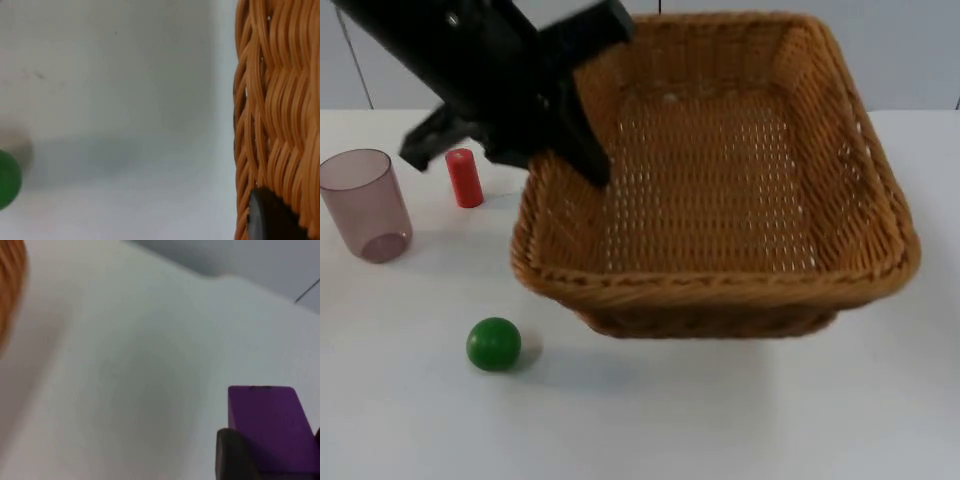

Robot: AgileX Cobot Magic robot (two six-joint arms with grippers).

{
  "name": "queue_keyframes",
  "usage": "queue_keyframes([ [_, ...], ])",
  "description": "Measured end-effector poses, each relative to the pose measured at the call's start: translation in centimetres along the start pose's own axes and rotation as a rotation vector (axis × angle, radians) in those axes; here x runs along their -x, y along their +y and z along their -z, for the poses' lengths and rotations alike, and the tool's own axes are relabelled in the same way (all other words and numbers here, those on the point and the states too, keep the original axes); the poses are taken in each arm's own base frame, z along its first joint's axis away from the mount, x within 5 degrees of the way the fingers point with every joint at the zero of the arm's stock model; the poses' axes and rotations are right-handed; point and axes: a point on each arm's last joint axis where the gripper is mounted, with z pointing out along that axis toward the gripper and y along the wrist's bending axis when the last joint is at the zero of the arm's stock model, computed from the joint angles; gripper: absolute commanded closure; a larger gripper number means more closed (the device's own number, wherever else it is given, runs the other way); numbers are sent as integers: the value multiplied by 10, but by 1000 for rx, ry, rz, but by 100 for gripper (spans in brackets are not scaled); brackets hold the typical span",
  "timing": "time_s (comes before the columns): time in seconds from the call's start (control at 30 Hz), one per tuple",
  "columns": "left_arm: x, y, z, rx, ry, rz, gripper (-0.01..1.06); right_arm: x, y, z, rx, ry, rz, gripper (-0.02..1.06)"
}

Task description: Pick up the basket with the left hand and place the triangular block into the basket with the right hand.

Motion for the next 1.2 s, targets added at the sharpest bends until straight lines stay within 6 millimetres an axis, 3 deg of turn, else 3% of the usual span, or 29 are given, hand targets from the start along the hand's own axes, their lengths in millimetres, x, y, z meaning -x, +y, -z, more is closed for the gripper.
queue_keyframes([
  [0.17, 3, 4, -11, 9, -7, 23, 105, 11, 9, 40, 49, -114, -11, 105],
  [0.23, 3, 4, -12, 9, -6, 26, 105, 21, 28, 56, 125, -165, -6, 105],
  [0.27, 3, 4, -12, 9, -6, 26, 105, 21, 28, 56, 125, -165, -6, 105],
  [0.4, 3, 4, -12, 8, -6, 27, 105, 40, 62, 67, 227, -218, 36, 105],
  [0.43, 3, 4, -12, 8, -6, 27, 105, 47, 75, 65, 260, -222, 53, 105],
  [0.5, 3, 4, -12, 8, -6, 27, 105, 49, 80, 64, 269, -220, 57, 105],
  [0.7, 3, 4, -12, 7, -6, 28, 105, 43, 118, 14, 316, -74, 70, 105],
  [0.9, 3, 4, -12, 7, -4, 28, 105, 32, 132, -12, 320, 13, 83, 105],
  [1.2, 3, 4, -12, 7, -4, 28, 105, 20, 149, -31, 391, 90, 117, 105],
])
